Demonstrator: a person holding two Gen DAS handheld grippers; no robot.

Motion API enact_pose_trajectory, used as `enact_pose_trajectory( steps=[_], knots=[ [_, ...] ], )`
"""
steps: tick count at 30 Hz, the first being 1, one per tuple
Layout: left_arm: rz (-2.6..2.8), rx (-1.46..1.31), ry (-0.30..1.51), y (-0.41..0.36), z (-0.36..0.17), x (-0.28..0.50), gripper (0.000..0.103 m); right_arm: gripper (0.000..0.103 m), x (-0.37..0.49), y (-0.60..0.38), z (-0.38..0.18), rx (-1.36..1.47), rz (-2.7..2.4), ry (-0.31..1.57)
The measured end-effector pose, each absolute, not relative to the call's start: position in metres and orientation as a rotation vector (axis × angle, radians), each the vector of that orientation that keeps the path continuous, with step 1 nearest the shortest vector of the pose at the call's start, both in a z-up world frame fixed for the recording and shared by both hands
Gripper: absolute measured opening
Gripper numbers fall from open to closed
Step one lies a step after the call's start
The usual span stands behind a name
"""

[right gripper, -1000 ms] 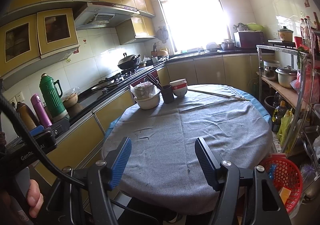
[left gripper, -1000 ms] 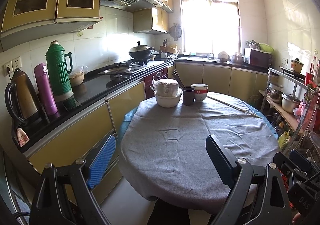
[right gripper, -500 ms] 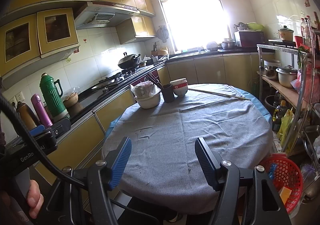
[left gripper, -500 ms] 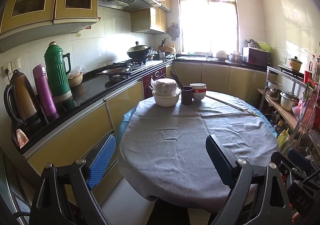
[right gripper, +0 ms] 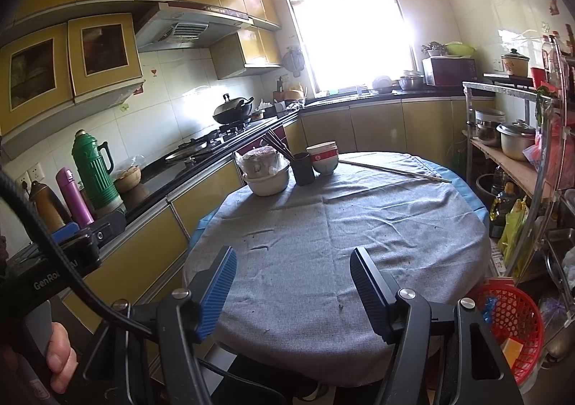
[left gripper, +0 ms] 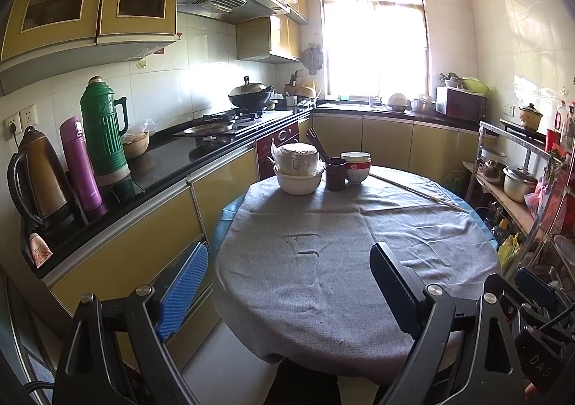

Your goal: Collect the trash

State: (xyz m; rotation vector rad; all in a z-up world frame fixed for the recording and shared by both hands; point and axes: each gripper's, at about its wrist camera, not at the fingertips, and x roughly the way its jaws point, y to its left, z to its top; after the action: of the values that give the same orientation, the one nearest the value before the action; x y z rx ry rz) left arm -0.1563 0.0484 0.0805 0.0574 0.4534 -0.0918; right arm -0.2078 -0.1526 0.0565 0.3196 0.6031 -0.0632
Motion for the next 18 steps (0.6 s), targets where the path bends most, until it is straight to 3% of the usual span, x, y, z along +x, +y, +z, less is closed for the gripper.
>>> enact_pose_trajectory(
  steps=[18],
  knots=[
    [-0.099, 0.056, 0.454, 0.047, 0.0801, -0.1572, 0.092, 0.069, -0.2071, -0.1532, 0.0573, 0.315, -0.056, 0.602]
  ],
)
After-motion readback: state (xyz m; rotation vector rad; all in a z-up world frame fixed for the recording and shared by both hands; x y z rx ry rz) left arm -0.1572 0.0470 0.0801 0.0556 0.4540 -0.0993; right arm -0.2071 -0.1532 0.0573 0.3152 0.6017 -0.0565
